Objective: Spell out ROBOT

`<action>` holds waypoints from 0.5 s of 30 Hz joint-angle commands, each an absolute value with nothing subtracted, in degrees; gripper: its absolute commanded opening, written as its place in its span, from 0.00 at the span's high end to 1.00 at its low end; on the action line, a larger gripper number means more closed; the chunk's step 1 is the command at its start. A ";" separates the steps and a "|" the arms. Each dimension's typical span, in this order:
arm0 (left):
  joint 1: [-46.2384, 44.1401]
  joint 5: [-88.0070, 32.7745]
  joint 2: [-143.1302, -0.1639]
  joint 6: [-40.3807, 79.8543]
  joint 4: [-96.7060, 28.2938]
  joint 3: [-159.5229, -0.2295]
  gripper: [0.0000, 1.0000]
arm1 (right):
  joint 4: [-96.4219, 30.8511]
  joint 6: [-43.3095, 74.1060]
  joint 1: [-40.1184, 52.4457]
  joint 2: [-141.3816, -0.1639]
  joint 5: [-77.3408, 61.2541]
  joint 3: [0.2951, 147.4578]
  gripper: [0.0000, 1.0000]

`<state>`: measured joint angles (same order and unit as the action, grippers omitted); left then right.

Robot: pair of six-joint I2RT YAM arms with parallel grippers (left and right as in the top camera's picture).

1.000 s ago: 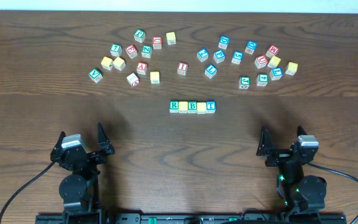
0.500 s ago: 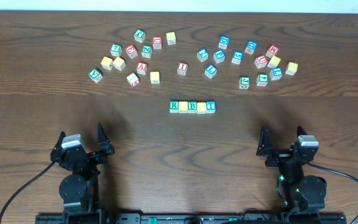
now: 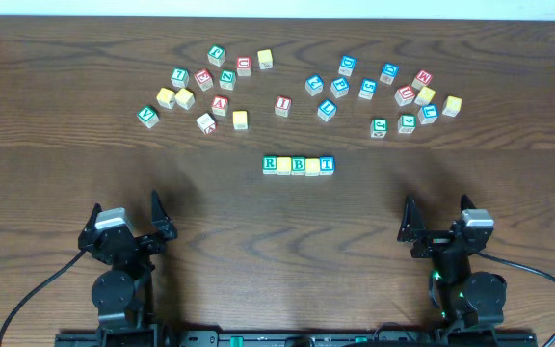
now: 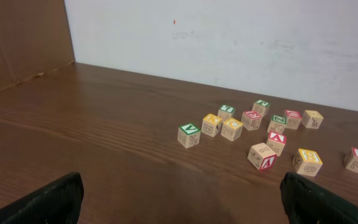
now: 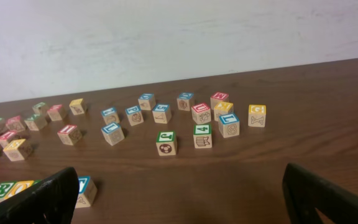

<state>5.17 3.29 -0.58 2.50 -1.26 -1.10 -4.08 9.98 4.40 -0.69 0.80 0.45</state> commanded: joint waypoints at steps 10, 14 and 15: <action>5.45 3.86 -0.23 1.30 -3.86 -0.23 0.00 | -4.29 9.78 4.21 -0.32 0.45 0.32 0.01; 5.45 3.86 -0.23 1.30 -3.86 -0.23 0.00 | -4.29 9.78 4.21 -0.32 0.45 0.32 0.01; 5.45 3.86 -0.23 1.30 -3.86 -0.23 0.01 | -4.29 9.78 4.21 -0.32 0.45 0.32 0.01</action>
